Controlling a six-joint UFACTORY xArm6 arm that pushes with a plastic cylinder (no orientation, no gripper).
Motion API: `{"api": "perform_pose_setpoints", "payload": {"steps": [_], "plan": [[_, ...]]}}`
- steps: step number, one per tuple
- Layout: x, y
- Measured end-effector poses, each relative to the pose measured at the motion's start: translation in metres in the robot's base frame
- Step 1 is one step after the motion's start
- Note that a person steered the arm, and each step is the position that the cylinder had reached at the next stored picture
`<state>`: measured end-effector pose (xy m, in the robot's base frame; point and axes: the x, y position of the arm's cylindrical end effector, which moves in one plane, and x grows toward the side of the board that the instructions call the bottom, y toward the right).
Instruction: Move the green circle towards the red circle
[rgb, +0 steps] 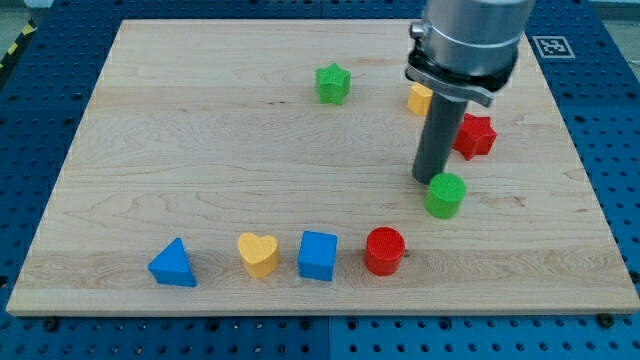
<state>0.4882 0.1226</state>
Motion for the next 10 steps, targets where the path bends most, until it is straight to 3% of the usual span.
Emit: {"api": "perform_pose_setpoints", "payload": {"steps": [4, 10], "plan": [[0.053, 0.111], [0.047, 0.049]]}}
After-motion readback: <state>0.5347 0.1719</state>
